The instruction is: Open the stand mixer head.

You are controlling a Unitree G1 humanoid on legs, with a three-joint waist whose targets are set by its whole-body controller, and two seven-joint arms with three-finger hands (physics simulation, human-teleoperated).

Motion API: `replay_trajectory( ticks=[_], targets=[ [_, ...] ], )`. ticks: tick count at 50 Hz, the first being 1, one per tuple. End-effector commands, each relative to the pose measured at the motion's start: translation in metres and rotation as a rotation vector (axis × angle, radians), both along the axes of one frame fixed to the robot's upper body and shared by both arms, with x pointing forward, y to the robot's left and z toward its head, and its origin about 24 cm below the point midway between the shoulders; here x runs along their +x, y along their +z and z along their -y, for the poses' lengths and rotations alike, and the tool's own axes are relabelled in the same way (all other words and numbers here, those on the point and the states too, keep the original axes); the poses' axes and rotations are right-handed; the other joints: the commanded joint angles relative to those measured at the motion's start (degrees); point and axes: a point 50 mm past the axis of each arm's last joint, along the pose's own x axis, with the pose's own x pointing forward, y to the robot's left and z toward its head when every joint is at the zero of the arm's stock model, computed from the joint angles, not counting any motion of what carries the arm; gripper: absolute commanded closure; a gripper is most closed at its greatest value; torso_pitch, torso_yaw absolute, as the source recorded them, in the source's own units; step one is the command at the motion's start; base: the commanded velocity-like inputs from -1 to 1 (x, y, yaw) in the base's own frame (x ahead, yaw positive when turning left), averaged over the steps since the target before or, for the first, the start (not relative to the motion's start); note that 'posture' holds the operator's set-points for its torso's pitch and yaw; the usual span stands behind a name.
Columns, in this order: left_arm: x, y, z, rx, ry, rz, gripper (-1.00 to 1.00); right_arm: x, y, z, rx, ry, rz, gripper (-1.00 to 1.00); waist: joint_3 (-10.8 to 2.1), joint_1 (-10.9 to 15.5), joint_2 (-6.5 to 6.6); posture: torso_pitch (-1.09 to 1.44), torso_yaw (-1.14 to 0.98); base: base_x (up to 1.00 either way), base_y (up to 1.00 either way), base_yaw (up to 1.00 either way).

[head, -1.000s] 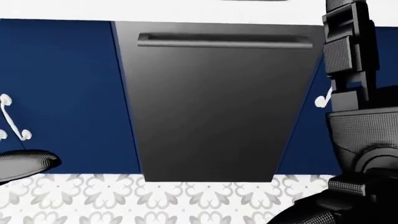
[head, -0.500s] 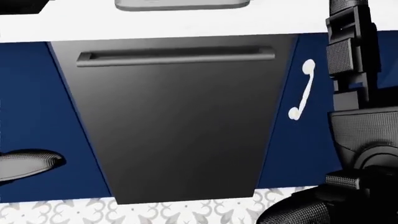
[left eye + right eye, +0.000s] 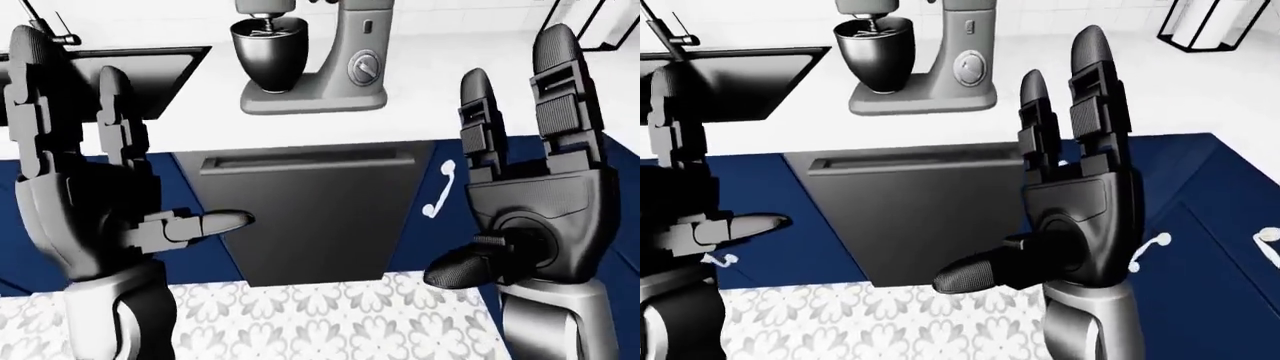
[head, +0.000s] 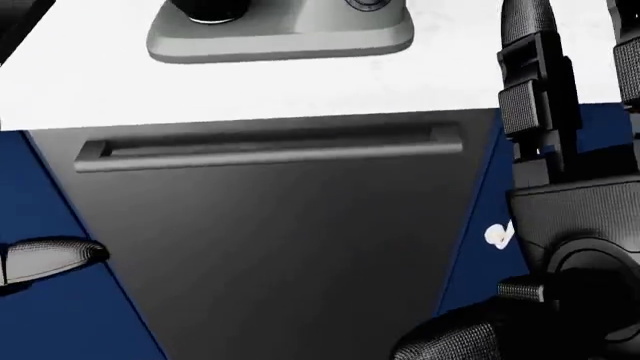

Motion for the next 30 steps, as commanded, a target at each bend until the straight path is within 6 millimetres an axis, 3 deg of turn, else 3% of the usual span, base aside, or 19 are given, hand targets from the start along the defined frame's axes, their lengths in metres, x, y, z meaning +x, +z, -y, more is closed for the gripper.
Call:
replay_trajectory(
  ticks=[1,3,5,7,8,9,13,16,18,19,21,22,23,24,25,26,28,29,30],
  targets=[
    [-0.0104,0.0129,0.0041,0.016,-0.019,0.101,-1.00,-0.0098,0.0107,0.0008,0.000,-0.001,0.094,-1.00,-2.18,0.2,0.31,0.00,0.00,0.00,0.00,0.39],
    [-0.0104,0.0132,0.0041,0.016,-0.019,0.102,-1.00,-0.0101,0.0111,0.0009,0.001,0.008,0.096,-1.00,-1.44,0.5,0.19,0.00,0.00,0.00,0.00,1.00],
    [-0.0104,0.0129,0.0043,0.016,-0.020,0.101,-1.00,-0.0104,0.0114,0.0009,0.005,0.014,0.098,-1.00,-1.02,0.3,-1.28,0.00,0.00,0.00,0.00,1.00],
    [-0.0102,0.0130,0.0044,0.016,-0.020,0.101,-1.00,-0.0107,0.0119,0.0011,0.004,0.001,0.106,-1.00,-0.92,0.1,-3.93,0.00,0.00,0.00,0.00,1.00],
    [-0.0098,0.0126,0.0044,0.016,-0.020,0.100,-1.00,-0.0110,0.0125,0.0009,-0.012,-0.028,0.121,-1.00,-1.16,-1.6,-6.28,0.00,0.00,0.00,0.00,0.00],
    [-0.0098,0.0125,0.0044,0.016,-0.020,0.100,-1.00,-0.0108,0.0121,0.0005,-0.018,-0.031,0.122,-1.00,-1.27,-1.6,-4.69,0.00,0.00,0.00,0.00,0.00],
    [-0.0096,0.0127,0.0044,0.016,-0.020,0.101,-1.00,-0.0102,0.0113,0.0000,-0.017,-0.026,0.115,-1.00,-1.46,-1.2,-2.73,0.00,0.00,0.00,0.00,0.00],
    [-0.0097,0.0127,0.0046,0.016,-0.020,0.101,-1.00,-0.0100,0.0115,0.0005,-0.011,-0.025,0.112,-1.00,-1.44,-0.9,-0.09,0.00,0.00,0.00,0.00,0.00],
    [-0.0099,0.0125,0.0051,0.017,-0.022,0.101,-1.00,-0.0102,0.0119,0.0009,0.001,-0.014,0.110,-1.00,-1.91,-0.9,-0.85,0.00,0.00,0.00,0.00,0.00],
    [-0.0098,0.0126,0.0050,0.017,-0.021,0.101,-1.00,-0.0109,0.0132,0.0020,0.023,0.000,0.117,-1.00,-3.59,-0.7,-0.58,0.00,0.00,0.30,0.00,0.00],
    [-0.0099,0.0126,0.0051,0.016,-0.022,0.101,-1.00,-0.0106,0.0134,0.0024,0.016,-0.007,0.115,-1.00,2.29,-1.0,-1.24,0.00,0.00,1.00,0.00,0.00],
    [-0.0100,0.0125,0.0053,0.017,-0.022,0.101,-1.00,-0.0109,0.0131,0.0021,0.012,-0.009,0.117,-1.00,2.16,-0.6,-0.95,0.00,0.00,1.00,0.00,0.00],
    [-0.0101,0.0126,0.0053,0.017,-0.022,0.101,-1.00,-0.0107,0.0125,0.0010,-0.007,-0.030,0.118,-1.00,1.02,-0.3,-0.80,0.00,0.00,0.74,0.00,0.00],
    [-0.0101,0.0126,0.0052,0.016,-0.022,0.101,-1.00,-0.0109,0.0116,0.0002,-0.006,-0.018,0.115,-1.00,2.02,-0.5,-1.26,0.00,0.00,0.00,0.00,0.00],
    [-0.0103,0.0127,0.0052,0.016,-0.022,0.101,-1.00,-0.0114,0.0115,0.0001,-0.010,-0.022,0.121,-1.00,-1.26,-0.3,-0.74,0.00,0.00,0.00,0.00,0.00],
    [-0.0103,0.0127,0.0052,0.016,-0.022,0.101,-1.00,-0.0113,0.0114,0.0001,-0.010,-0.021,0.120,-1.00,-2.47,0.0,-1.20,0.00,0.00,0.00,0.00,0.00],
    [-0.0107,0.0125,0.0055,0.016,-0.024,0.101,-1.00,-0.0105,0.0119,0.0009,-0.002,-0.022,0.114,-1.00,-1.64,0.6,-2.67,0.00,0.00,0.00,0.00,0.00],
    [-0.0108,0.0127,0.0053,0.016,-0.024,0.101,-1.00,-0.0107,0.0124,0.0011,0.008,-0.012,0.114,-1.00,-2.62,0.8,-3.46,0.00,0.00,0.00,0.00,0.00],
    [-0.0107,0.0125,0.0051,0.016,-0.023,0.101,-1.00,-0.0117,0.0136,0.0018,0.024,-0.001,0.125,-1.00,-3.02,0.3,-2.49,0.00,0.00,0.27,0.00,0.00]
  ],
)
